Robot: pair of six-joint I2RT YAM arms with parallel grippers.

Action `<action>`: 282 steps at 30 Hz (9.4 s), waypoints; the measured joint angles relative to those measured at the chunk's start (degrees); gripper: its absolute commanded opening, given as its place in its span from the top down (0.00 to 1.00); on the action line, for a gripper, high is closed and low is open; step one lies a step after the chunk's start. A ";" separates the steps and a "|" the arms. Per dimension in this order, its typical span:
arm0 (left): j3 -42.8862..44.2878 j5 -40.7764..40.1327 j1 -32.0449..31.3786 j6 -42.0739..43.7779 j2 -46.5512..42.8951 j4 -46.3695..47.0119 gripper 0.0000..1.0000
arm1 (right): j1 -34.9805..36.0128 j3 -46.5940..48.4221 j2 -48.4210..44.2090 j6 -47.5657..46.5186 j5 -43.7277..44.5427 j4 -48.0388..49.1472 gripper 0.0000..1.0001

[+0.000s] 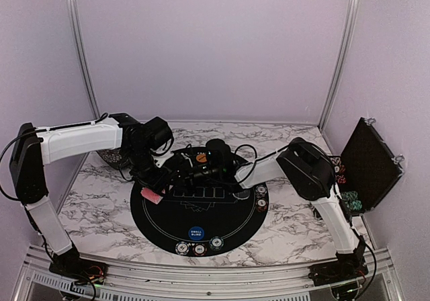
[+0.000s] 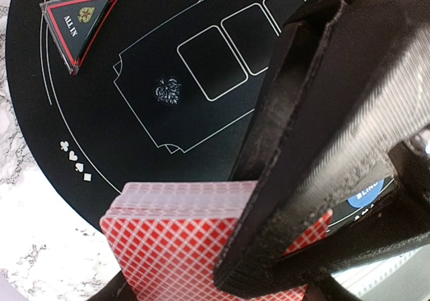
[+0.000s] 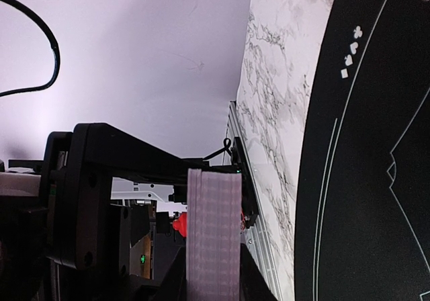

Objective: Distribute texas hold em gaming equipment
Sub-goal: Pass from the right arm to the left, then distribute the poker card in the small blind area.

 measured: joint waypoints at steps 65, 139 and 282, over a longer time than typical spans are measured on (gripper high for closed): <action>-0.28 1.70 -0.04 1.09 -0.02 0.81 0.43 | -0.70 -1.01 -3.61 -9.01 2.05 -6.43 0.65; -0.55 3.28 -0.04 0.59 -0.13 0.70 0.43 | -3.23 -6.84 -9.29 -15.19 5.33 -11.82 0.72; -0.42 3.19 -0.04 0.00 0.96 -0.22 0.43 | -5.77 -9.97 -10.75 -12.46 4.63 -8.87 1.00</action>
